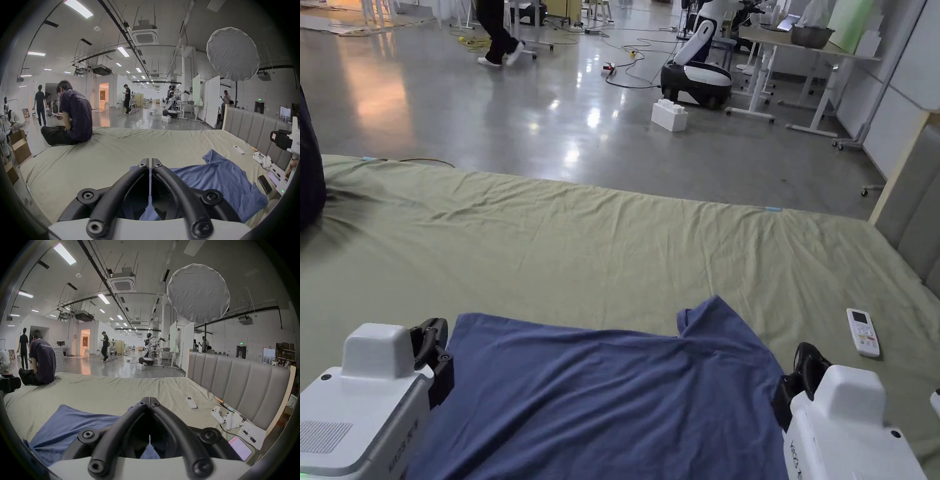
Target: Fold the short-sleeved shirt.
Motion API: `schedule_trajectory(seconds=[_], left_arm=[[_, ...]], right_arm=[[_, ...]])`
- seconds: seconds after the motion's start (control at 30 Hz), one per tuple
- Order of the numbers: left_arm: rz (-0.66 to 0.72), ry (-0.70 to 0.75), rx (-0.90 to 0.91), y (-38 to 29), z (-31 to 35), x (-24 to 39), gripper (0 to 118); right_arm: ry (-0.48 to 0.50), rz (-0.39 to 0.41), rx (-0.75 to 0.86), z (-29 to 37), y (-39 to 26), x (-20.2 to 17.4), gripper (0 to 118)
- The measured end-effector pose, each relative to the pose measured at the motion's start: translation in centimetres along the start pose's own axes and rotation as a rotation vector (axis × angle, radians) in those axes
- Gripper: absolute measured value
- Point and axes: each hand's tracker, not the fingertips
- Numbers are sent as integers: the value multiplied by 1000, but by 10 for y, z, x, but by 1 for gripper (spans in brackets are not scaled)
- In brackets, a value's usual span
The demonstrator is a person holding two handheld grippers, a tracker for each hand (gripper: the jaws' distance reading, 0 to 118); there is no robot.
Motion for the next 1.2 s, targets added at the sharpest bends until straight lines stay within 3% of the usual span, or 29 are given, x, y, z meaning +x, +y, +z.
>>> schedule_trajectory(seconds=[0.4,0.5,0.7,0.93,1.0,1.07,1.1,1.2], left_arm=[[7,1,-13,3,5,-10,1],[44,-35,-138,-1,-16,-23,1],[111,-84,-347,-16,-99,-57,1],[81,-76,-560,-31,-232,-82,3],[79,-79,-606,-36,-265,-85,26],[58,-54,-628,-44,-295,-83,70],[53,-57,-636,-47,-307,-83,78],[48,-81,-685,-58,-344,-77,79]], right_arm=[[17,6,-25,-3,-3,-11,0],[34,16,-47,-8,-6,-13,0],[64,36,-99,-23,-17,-16,0],[68,60,-182,-55,-36,-16,0],[67,59,-205,-65,-42,-16,0],[64,74,-228,-74,-49,-16,0],[61,77,-236,-78,-53,-16,0],[61,103,-294,-92,-68,-16,0]])
